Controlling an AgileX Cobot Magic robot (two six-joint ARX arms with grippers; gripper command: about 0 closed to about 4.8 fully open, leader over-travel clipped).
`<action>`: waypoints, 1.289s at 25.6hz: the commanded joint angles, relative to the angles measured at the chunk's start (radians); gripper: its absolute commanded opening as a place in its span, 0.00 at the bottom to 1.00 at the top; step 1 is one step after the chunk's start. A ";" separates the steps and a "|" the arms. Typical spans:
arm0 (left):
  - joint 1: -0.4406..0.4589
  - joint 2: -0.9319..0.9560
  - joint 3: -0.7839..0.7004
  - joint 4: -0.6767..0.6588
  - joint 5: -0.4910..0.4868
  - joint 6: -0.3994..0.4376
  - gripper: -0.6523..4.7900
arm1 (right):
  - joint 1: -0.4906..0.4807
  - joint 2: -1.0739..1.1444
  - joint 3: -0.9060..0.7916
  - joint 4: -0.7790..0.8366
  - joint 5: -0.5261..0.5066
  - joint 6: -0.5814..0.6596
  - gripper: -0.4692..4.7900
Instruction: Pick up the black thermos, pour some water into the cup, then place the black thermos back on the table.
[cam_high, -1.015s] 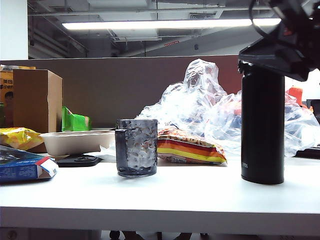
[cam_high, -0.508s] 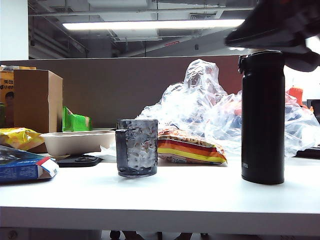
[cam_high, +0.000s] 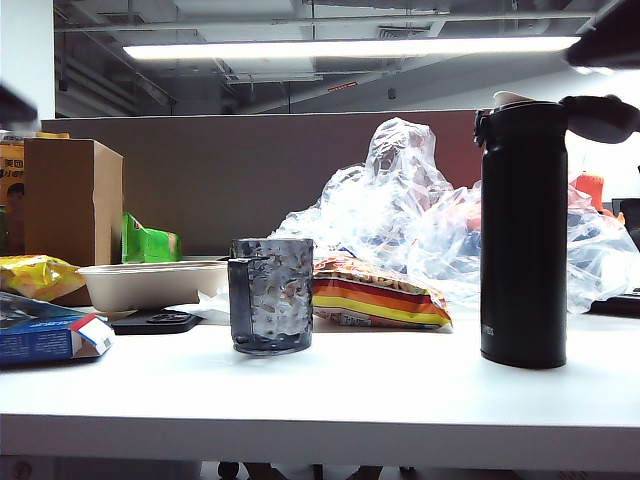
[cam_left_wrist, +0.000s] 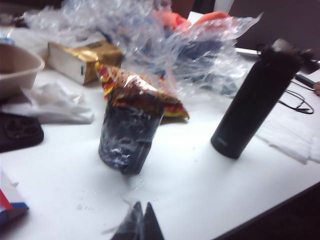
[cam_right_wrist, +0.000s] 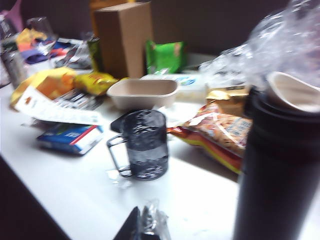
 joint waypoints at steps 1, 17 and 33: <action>0.002 0.000 -0.049 0.067 -0.027 0.016 0.11 | 0.000 -0.111 -0.082 -0.007 0.021 -0.002 0.09; 0.002 -0.005 -0.138 0.057 -0.135 -0.058 0.12 | -0.012 -0.185 -0.192 -0.134 0.071 0.046 0.13; 0.173 -0.026 -0.137 0.049 -0.034 -0.059 0.12 | -0.095 -0.201 -0.192 -0.134 0.038 0.047 0.13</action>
